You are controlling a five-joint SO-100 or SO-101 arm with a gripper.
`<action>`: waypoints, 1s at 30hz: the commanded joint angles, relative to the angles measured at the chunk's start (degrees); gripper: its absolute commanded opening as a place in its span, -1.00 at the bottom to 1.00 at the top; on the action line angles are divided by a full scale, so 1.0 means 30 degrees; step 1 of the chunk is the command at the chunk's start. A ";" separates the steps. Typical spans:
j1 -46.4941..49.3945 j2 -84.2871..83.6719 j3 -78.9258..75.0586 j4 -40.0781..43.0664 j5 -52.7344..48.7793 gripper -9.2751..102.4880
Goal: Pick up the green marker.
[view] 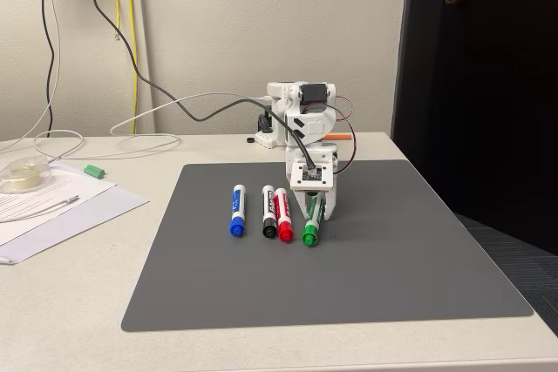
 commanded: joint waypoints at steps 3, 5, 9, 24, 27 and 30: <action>-0.0146 -0.0059 -0.0029 -0.0117 0.0088 -0.64; -0.0146 -0.0088 -0.0029 -0.0117 0.0088 -0.65; -0.0176 -0.0088 -0.0029 -0.0117 0.0088 -0.68; -0.0088 -0.0117 -0.0439 -0.0117 0.0381 -0.69; 0.0088 0.0381 -0.0557 -0.0117 0.0996 -0.69; 0.0146 0.1729 -0.0439 -0.0088 0.2373 -0.69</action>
